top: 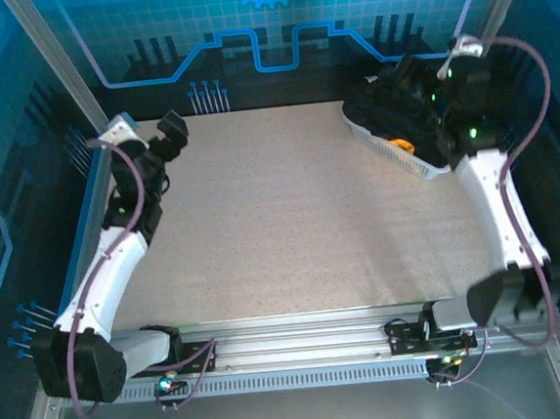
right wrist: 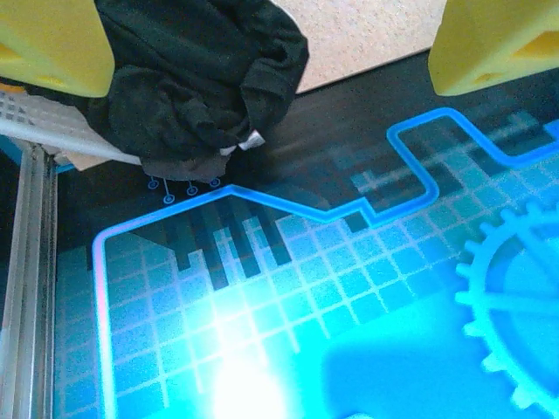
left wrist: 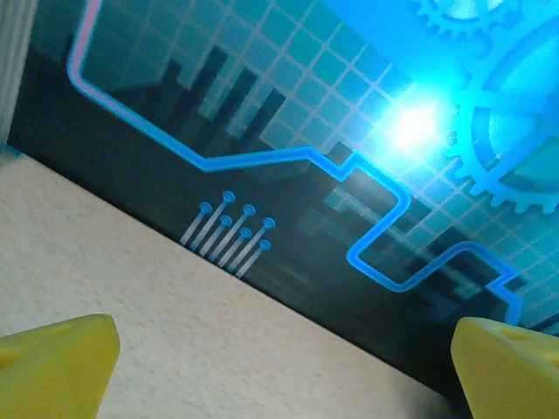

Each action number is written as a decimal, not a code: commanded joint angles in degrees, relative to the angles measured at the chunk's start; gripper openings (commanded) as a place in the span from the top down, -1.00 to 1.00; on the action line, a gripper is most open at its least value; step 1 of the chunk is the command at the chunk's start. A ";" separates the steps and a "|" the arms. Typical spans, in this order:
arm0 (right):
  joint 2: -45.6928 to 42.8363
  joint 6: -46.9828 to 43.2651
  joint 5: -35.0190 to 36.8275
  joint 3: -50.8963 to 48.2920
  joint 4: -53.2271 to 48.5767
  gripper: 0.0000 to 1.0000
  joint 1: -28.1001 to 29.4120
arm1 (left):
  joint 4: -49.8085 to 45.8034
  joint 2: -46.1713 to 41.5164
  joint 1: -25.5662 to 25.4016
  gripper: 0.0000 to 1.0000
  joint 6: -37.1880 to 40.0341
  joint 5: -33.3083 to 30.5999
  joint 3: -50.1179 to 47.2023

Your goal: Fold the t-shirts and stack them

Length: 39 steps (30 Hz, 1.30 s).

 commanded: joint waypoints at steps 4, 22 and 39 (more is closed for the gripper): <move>26.07 7.71 -1.80 23.52 -34.22 -0.76 -2.34 | -28.55 12.99 -7.90 -0.98 -5.41 16.20 19.37; 49.38 9.46 -7.22 43.64 -32.64 0.78 -3.27 | -31.20 8.72 -20.45 -0.28 -5.26 18.32 15.47; 16.00 -1.18 -2.55 45.68 -15.30 1.00 9.92 | -32.60 8.22 -20.35 -0.12 -5.77 12.09 13.56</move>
